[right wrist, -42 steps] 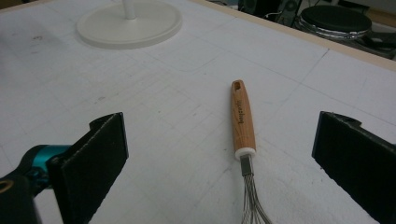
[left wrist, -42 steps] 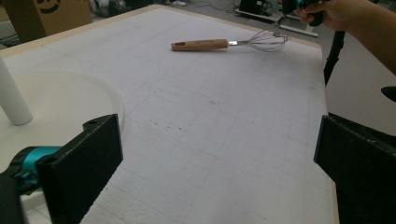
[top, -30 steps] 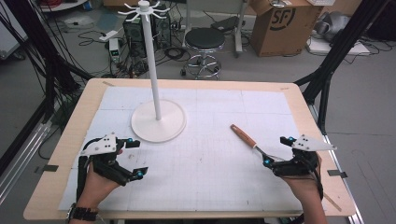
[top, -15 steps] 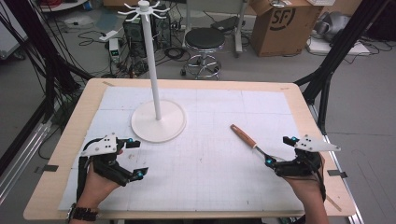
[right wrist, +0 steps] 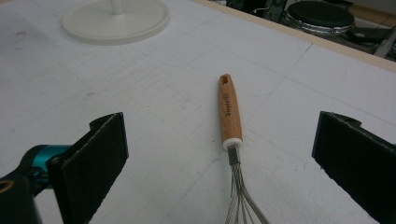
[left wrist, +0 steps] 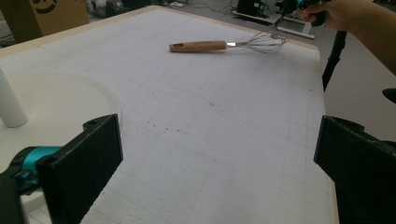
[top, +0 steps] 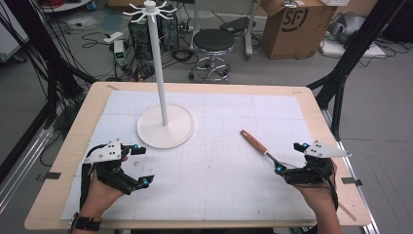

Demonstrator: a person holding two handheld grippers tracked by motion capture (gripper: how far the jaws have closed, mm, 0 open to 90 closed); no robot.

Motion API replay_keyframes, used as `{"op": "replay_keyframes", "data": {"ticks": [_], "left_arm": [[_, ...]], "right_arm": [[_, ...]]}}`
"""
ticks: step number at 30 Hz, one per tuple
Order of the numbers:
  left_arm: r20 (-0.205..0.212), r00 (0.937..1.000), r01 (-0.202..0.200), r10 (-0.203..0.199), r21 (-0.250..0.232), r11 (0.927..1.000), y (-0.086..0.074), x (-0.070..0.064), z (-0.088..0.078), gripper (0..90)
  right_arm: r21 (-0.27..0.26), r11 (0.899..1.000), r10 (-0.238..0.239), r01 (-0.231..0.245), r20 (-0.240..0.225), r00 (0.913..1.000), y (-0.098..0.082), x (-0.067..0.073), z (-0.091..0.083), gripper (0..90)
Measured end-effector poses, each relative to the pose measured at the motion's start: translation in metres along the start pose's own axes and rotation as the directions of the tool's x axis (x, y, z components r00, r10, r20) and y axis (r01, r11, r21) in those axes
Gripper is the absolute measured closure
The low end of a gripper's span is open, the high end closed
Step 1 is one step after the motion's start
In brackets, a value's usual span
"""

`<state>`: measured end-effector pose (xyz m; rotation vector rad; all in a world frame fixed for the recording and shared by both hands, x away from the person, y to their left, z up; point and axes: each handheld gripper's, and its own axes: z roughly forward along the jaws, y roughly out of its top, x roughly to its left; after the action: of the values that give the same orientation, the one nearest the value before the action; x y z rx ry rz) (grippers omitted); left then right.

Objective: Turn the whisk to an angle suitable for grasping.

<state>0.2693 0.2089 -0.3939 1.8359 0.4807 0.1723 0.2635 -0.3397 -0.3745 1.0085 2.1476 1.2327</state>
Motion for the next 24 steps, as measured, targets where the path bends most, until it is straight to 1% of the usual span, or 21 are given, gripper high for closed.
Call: {"op": "replay_keyframes", "data": {"ticks": [2,4,10,11,18,21,23,24], "left_arm": [[0.000,1.0000,-0.001,0.001,0.000,1.0000,0.000,0.000,0.000,1.7],[0.001,1.0000,-0.001,0.001,0.002,1.0000,0.000,0.000,0.000,1.7],[-0.001,1.0000,0.001,-0.001,-0.001,1.0000,0.000,0.002,0.000,1.7],[-0.001,1.0000,0.001,-0.001,-0.002,1.0000,-0.001,0.003,-0.001,1.7],[0.002,1.0000,0.002,-0.002,-0.007,1.0000,0.000,0.003,0.000,1.7],[0.004,1.0000,0.000,0.000,-0.009,1.0000,0.001,0.002,0.000,1.7],[0.007,0.9999,-0.007,0.007,-0.006,1.0000,0.002,0.001,-0.001,1.7],[0.007,0.9999,-0.007,0.007,-0.006,1.0000,0.002,0.001,-0.001,1.7]], "right_arm": [[0.012,1.000,-0.004,0.004,0.000,1.0000,0.001,0.002,0.002,2.3],[0.022,1.000,-0.018,0.017,0.007,0.9998,0.002,0.002,0.004,2.3],[0.023,1.000,-0.015,0.014,0.005,0.9999,0.004,0.003,0.006,2.3],[0.026,0.999,-0.024,0.024,0.007,0.9997,0.004,0.003,0.007,2.3],[0.028,1.000,-0.011,0.011,0.019,0.9998,0.009,0.001,0.011,2.3],[0.054,0.998,-0.018,0.017,0.025,0.9995,0.014,-0.001,0.015,2.3],[0.065,0.998,-0.010,0.009,0.017,0.9998,0.018,-0.003,0.018,2.3],[0.074,0.997,-0.013,0.011,0.021,0.9997,0.020,-0.004,0.020,2.3]]}}
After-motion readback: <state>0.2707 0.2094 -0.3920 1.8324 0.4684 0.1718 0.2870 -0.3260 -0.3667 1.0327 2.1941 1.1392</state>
